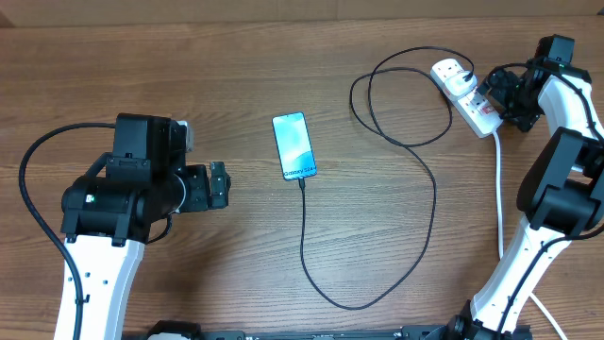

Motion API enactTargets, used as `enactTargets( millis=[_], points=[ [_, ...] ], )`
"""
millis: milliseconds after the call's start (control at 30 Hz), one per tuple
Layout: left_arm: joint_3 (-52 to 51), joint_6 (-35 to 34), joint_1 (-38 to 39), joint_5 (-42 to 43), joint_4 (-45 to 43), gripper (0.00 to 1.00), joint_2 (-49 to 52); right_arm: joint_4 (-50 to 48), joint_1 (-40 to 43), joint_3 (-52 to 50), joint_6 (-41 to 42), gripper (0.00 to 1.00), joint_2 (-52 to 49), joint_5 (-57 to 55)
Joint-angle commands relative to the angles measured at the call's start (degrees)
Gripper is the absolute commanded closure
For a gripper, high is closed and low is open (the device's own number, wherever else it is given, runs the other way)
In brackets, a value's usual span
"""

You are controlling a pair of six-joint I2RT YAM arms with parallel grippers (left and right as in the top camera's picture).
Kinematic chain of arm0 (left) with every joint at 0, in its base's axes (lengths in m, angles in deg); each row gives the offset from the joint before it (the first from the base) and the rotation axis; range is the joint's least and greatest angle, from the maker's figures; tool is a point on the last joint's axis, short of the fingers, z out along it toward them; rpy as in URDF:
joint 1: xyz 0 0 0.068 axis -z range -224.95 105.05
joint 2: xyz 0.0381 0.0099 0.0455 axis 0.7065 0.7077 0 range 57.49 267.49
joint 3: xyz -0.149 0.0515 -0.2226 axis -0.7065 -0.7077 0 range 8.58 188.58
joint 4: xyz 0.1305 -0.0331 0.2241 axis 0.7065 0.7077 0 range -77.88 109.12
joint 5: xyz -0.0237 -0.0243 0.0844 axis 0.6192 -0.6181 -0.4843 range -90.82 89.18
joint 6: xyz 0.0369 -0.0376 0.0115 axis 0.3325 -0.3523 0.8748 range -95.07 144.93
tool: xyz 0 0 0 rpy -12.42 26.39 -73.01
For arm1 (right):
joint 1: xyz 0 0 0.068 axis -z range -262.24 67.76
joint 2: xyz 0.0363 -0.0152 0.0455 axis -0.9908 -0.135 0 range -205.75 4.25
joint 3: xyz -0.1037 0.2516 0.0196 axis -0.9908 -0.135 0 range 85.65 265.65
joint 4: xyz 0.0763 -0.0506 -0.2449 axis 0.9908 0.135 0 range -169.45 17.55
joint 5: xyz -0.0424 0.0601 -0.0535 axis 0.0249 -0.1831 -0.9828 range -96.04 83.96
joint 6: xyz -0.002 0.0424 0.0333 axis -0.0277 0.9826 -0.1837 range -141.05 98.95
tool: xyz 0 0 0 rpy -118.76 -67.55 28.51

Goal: Plug charger to phone and switch on socket
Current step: 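Lift the right gripper up and away from the power strip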

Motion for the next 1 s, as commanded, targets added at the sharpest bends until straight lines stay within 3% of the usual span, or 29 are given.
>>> enactTargets(
  millis=[0, 967],
  points=[
    [0.8, 1.5, 0.5, -0.2, -0.2, 0.00, 0.2, 1.3, -0.5, -0.5, -1.6, 0.00, -3.7, 0.7],
    [0.8, 1.5, 0.5, -0.2, -0.1, 0.00, 0.2, 4.0, -3.6, -0.5, -3.3, 0.00, -5.6, 0.6]
  ],
)
